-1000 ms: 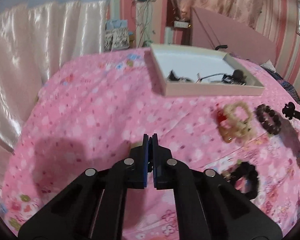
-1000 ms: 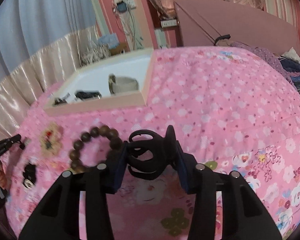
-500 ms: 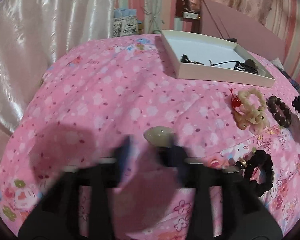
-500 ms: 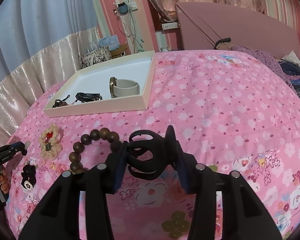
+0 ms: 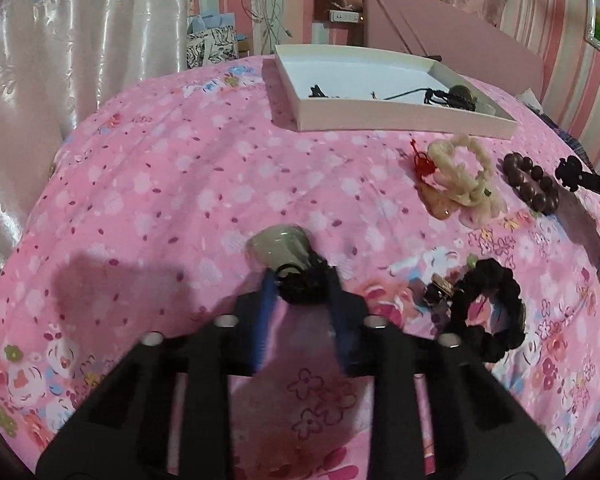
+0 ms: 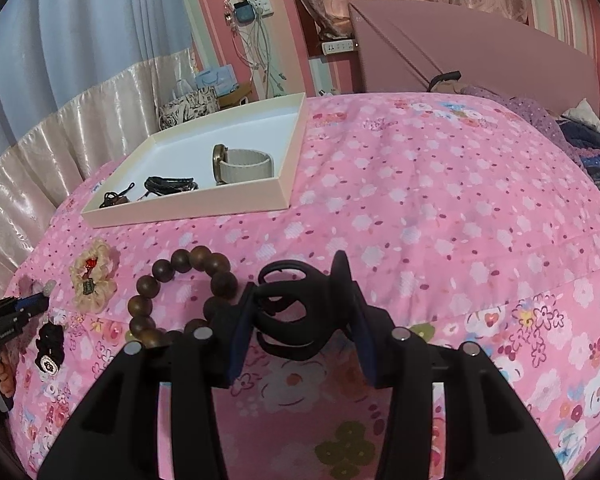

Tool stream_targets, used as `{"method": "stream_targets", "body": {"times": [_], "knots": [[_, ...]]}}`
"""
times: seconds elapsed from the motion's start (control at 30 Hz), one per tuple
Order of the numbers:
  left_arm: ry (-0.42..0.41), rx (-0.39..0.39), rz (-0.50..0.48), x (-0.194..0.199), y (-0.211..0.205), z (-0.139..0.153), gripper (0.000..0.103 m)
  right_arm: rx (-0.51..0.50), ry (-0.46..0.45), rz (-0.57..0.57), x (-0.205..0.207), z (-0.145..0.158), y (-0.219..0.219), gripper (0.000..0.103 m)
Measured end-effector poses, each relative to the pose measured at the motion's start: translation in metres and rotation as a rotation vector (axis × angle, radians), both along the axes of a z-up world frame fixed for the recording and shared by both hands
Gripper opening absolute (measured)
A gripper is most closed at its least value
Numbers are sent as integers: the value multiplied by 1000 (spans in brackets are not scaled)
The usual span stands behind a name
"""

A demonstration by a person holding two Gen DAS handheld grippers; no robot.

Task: Organize jewelry
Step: 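Grasp the black claw clip with the right gripper while the left grasps the jade pendant, then carry both items into the white tray and open the left gripper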

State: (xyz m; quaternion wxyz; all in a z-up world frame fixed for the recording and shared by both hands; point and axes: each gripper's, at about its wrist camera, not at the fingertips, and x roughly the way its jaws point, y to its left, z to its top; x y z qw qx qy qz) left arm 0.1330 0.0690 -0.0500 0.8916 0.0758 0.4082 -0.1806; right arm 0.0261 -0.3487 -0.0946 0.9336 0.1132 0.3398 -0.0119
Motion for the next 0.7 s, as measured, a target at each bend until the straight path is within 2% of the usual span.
{"method": "stream_targets", "body": {"times": [0.23,0.37,0.53,0.7], "knots": [[-64,-28,12,-2,1,19,19,-20,-14,2,-4,12,4,45],[-144,-41,-8,6,-11,58,19,-46,-52,-3,-2,36,5,45],[-255,-73,-13,32,-35,111,19,-88,-129,11,11,80,18,45],[-328,-158,6,65,-56,149,19,-84,-204,28,36,115,32,45]]}}
